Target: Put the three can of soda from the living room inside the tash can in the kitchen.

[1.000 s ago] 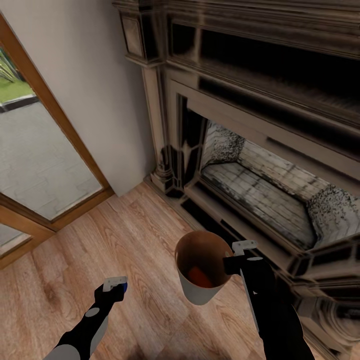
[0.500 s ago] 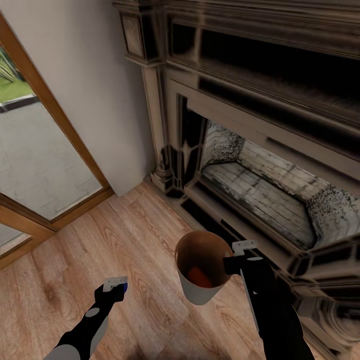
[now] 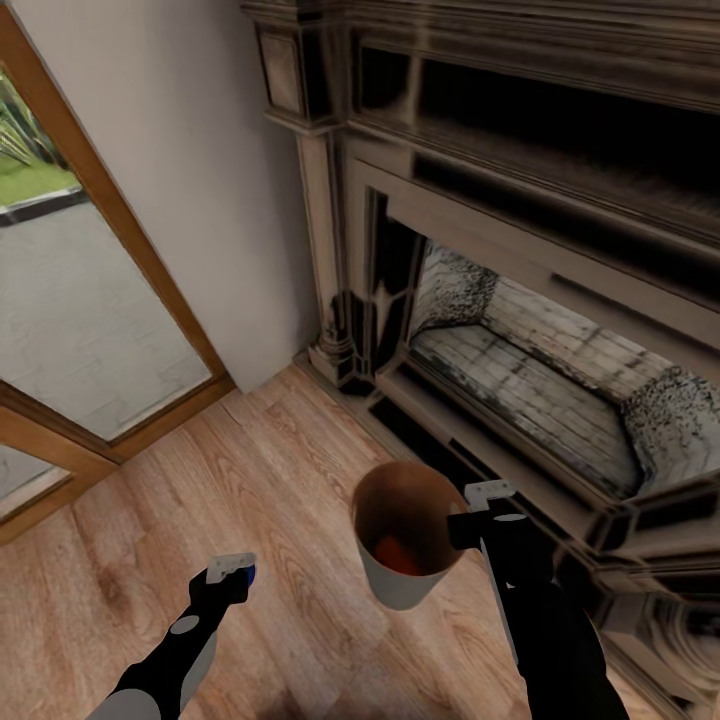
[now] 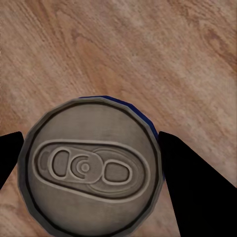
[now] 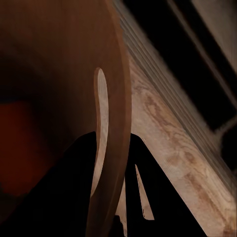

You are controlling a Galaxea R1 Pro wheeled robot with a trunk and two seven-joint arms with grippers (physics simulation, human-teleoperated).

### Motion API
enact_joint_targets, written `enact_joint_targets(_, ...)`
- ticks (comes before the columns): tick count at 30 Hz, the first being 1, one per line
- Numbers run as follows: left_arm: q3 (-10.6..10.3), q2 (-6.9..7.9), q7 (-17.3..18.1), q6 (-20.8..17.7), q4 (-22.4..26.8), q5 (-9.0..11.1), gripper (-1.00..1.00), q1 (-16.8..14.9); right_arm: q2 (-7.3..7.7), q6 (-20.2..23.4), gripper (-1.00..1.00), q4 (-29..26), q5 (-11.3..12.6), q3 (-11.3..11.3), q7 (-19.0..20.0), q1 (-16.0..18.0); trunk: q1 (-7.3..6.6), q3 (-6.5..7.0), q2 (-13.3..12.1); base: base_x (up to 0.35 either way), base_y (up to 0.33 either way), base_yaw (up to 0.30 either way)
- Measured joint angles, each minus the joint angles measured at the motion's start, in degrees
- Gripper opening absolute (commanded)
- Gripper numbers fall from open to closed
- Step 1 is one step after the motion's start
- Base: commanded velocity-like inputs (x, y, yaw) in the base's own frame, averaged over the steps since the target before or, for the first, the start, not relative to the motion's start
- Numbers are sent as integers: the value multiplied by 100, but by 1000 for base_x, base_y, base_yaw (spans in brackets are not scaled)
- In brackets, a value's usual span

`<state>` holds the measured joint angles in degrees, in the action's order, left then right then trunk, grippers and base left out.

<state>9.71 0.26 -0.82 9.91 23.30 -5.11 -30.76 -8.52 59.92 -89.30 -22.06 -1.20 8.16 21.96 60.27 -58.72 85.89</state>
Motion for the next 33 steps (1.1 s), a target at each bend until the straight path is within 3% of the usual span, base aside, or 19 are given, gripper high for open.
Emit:
enact_joint_targets(4,-5,0,-2,3,-1,-6,-100,0,-1,6,-100,0,128,-3,2,0,0,0,0,0,23,0)
enact_joint_targets(10,-6,0,-6,3,-1,-7,-100,0,1,0,-100,0,-3,0,6,0,0,0,0,0,3,80)
enact_joint_targets(33,-6,0,9,1,77,-6,-100,0,1,3,-100,9,57,-1,10,0,0,0,0,0,0,238)
